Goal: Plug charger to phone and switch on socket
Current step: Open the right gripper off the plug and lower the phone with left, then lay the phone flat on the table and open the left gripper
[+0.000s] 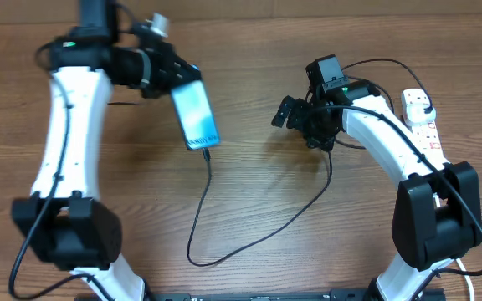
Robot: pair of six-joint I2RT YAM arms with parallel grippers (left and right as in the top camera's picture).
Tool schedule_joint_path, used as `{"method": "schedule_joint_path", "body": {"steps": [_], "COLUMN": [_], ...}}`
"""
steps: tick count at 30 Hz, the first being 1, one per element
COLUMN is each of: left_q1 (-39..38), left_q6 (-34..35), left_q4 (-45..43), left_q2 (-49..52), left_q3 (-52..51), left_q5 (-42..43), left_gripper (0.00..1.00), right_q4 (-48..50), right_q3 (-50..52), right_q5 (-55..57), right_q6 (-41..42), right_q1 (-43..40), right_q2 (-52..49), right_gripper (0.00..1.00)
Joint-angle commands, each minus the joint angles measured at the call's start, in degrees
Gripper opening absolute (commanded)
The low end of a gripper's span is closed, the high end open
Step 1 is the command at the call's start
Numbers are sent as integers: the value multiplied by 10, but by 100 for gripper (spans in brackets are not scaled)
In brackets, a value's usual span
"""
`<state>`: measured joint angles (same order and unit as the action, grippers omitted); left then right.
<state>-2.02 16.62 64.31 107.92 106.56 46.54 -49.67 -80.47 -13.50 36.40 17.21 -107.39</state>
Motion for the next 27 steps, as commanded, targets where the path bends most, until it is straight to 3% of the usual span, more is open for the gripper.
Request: {"method": "schedule_joint_path", "body": {"steps": [1,9,14,24,27], "left_q1": [-50,-112,-127,-130,-130], "left_q6": [-33,45,55,57,57], "left_q4": [-5,-57,-75,-96,-94], "left_q2": [61,217,274,294,294], "left_q3": [-8,-8,-8,-8,-8], "left_q5": [-78,-76,-76,-106,-125], "left_gripper": [4,4,4,5,11], "right_q4": [-3,-19,-19,-21,-21], "right_q3": [-24,-33,-33,-33,-33], "right_q5": [29,30,30,30,30], "right_q6": [-9,-9,-10,-20,-20], "right_q1": [-10,-12,-12,-12,-12], "right_q2": [13,13,13,13,13], "right_gripper": [100,100,100,100,100]}}
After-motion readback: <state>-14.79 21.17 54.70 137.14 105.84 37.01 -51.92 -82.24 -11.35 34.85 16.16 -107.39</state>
